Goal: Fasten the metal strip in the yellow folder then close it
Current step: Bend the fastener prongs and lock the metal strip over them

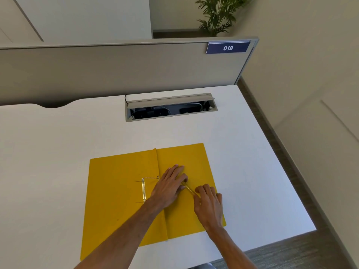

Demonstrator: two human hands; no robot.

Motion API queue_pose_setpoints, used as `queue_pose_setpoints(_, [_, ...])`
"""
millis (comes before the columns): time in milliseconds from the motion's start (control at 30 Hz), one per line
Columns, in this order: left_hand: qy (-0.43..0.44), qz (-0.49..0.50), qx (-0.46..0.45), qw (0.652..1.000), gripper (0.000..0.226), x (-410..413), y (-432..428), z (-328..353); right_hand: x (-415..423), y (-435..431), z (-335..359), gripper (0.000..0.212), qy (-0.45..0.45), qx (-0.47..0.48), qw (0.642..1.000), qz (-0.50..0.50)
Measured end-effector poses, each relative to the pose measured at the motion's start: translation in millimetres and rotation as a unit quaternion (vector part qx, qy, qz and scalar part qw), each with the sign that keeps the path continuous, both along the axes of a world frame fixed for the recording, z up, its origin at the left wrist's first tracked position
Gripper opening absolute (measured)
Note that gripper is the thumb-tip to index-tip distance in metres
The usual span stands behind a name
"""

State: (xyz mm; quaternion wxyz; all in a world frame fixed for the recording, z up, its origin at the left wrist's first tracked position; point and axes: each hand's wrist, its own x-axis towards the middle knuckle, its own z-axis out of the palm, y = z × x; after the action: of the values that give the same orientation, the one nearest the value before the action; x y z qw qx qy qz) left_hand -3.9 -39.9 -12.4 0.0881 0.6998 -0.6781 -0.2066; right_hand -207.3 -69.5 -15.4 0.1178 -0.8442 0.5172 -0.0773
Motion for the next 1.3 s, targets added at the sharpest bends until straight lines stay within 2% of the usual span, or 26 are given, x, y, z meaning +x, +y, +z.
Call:
queue_pose_setpoints(167, [-0.009, -0.006, 0.004, 1.000, 0.029, 7.2, 2.2, 0.2, -3.1, -3.8, 2.1, 0.013, 0.000, 0.001, 1.000, -0.005])
queue_pose_setpoints(400, [0.021, -0.012, -0.008, 1.000, 0.022, 7.5, 3.0, 4.4, 0.1, -7.7, 8.0, 0.021, 0.012, 0.037, 0.999, 0.006])
queue_pose_setpoints(567, [0.008, -0.034, -0.017, 0.999, 0.022, 8.1, 5.2, 6.3, 0.8, -10.8, 8.2, 0.005, 0.010, 0.061, 0.998, 0.028])
queue_pose_setpoints(667, [0.032, -0.025, -0.038, 0.998, 0.019, 13.1, 11.9, 9.7, 3.0, -8.7, 6.3, 0.009, 0.016, 0.056, 0.997, 0.041])
queue_pose_setpoints(733, [0.084, 0.016, -0.081, 0.993, 0.021, 19.5, 17.9, 15.7, 5.8, -7.2, 7.7, 0.006, -0.006, 0.046, 0.998, 0.038])
queue_pose_setpoints(833, [0.146, 0.146, -0.144, 0.968, 0.021, 40.2, 40.0, 22.2, 18.3, -1.8, 11.3, 0.002, -0.054, 0.039, 0.996, 0.066])
queue_pose_setpoints(933, [0.186, 0.293, -0.183, 0.920, 0.023, 64.7, 70.8, 20.7, 35.4, 8.0, 14.2, 0.006, -0.095, 0.031, 0.987, 0.126])
queue_pose_setpoints(1033, [0.241, 0.379, -0.207, 0.869, 0.023, 82.0, 98.5, 17.0, 52.5, 18.4, 16.4, 0.011, -0.107, 0.027, 0.977, 0.180])
queue_pose_setpoints(1300, [0.298, 0.362, -0.111, 0.876, 0.030, 69.0, 120.5, 11.0, 72.1, 25.1, 16.3, 0.026, -0.069, 0.004, 0.967, 0.246])
